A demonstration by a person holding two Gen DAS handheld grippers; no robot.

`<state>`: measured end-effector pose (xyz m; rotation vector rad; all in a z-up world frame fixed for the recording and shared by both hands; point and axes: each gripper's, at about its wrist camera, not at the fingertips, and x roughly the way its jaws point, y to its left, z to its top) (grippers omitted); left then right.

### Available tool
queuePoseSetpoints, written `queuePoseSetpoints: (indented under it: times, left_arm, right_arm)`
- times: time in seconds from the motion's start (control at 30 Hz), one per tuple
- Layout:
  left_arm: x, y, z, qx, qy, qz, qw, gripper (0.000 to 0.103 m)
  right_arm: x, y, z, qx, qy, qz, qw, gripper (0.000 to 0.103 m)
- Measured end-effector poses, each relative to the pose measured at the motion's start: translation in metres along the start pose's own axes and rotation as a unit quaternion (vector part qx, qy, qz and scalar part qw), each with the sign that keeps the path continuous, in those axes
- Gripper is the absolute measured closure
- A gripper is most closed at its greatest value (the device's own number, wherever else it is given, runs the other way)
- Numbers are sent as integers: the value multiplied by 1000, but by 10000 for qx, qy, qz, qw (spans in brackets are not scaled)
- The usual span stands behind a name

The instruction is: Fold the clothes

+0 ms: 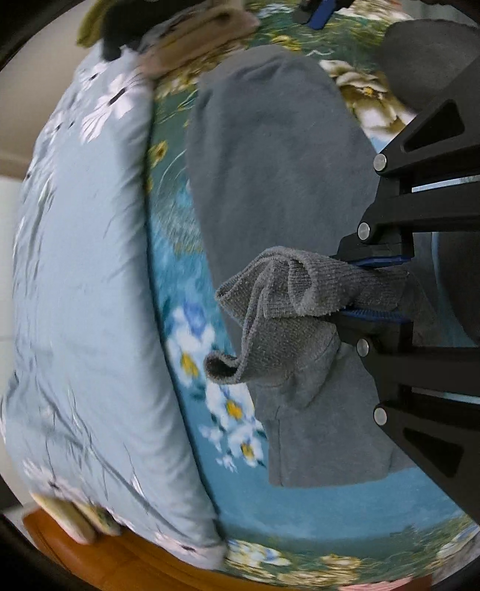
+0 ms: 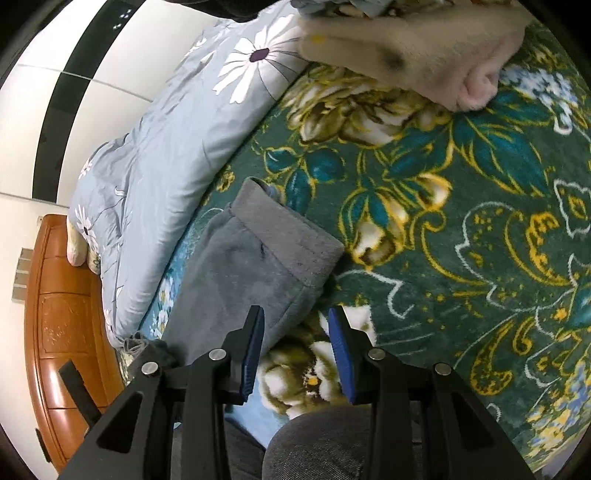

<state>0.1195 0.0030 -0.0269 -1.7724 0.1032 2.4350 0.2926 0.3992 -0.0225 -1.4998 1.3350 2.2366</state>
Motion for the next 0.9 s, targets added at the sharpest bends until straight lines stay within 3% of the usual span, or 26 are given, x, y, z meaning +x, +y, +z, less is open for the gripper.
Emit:
queuePoseSetpoints:
  times: [0.13, 0.2, 0.33, 0.53, 0.67, 0.73, 0.9]
  left_arm:
    - [8, -14, 1, 187, 210, -57, 9996, 79]
    - [12, -20, 1, 272, 317, -91, 9991, 73]
    - [8, -13, -2, 52, 521, -605, 9968, 58]
    - [-25, 12, 4, -259, -32, -1015, 9945, 49]
    - [-33, 70, -3, -1027, -421, -496, 9926, 44]
    - [-25, 99, -17, -1411, -366, -158, 9892, 44]
    - [1, 140, -66, -2093, 79, -11, 9778, 44]
  right_arm:
    - [0, 4, -1, -56, 22, 18, 10000, 66]
    - [-2, 7, -1, -112, 12, 1, 9999, 66]
    - [-3, 8, 1, -157, 3, -85, 9998, 66]
    - [3, 23, -1, -347, 93, -100, 9993, 66]
    - [8, 53, -3, -772, 135, 12, 9969, 66]
    - [15, 72, -5, -1002, 223, 108, 9947, 65]
    - [65, 127, -16, -1445, 1018, 469, 9831, 61]
